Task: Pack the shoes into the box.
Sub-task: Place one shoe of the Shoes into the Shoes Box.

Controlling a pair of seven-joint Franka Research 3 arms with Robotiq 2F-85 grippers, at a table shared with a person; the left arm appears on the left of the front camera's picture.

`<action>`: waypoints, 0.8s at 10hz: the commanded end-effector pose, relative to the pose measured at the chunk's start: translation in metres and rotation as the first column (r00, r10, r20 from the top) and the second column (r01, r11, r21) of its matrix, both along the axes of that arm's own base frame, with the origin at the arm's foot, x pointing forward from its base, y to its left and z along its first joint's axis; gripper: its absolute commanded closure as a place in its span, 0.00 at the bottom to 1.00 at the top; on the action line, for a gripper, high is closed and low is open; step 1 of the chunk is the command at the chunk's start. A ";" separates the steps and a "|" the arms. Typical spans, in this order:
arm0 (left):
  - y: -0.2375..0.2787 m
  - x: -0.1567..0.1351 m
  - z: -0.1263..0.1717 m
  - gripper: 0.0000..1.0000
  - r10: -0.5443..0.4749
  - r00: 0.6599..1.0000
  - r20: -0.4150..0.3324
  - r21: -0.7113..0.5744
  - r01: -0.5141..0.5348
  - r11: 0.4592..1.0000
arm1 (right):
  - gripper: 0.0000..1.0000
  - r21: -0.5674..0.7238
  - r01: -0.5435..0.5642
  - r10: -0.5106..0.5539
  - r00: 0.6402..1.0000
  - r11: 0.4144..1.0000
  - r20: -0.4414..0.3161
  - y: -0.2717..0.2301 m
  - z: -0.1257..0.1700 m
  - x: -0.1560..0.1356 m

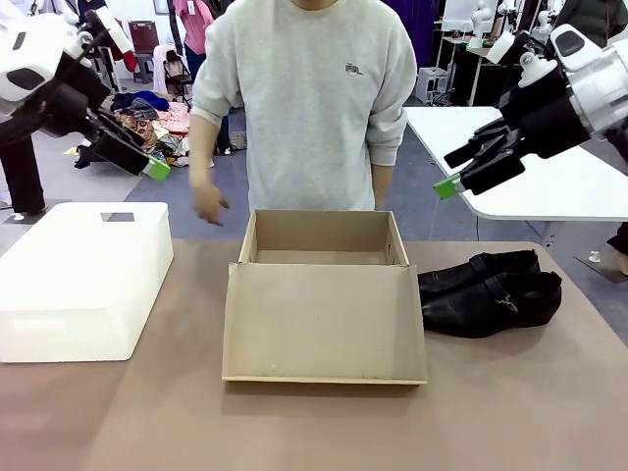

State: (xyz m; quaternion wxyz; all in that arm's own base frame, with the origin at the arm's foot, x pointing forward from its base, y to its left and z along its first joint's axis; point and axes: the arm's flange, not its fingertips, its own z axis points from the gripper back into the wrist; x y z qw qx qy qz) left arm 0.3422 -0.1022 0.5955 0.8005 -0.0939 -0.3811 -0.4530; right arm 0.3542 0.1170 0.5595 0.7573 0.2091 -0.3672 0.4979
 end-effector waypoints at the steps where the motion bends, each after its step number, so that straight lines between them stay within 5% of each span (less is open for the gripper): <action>1: 0.003 -0.002 0.000 0.00 -0.037 0.999 0.024 -0.037 0.038 0.999 | 0.00 0.020 -0.031 0.031 0.999 0.999 0.015 -0.004 0.000 0.002; 4: 0.005 -0.002 -0.001 0.00 0.050 0.998 0.030 -0.028 -0.049 0.998 | 0.00 0.006 0.028 -0.028 0.999 1.000 0.026 0.000 -0.002 0.001; 8: 0.001 -0.004 0.004 0.00 -0.003 1.000 0.016 -0.011 0.003 1.000 | 0.00 0.008 0.002 -0.002 1.000 1.000 0.001 -0.002 0.000 0.000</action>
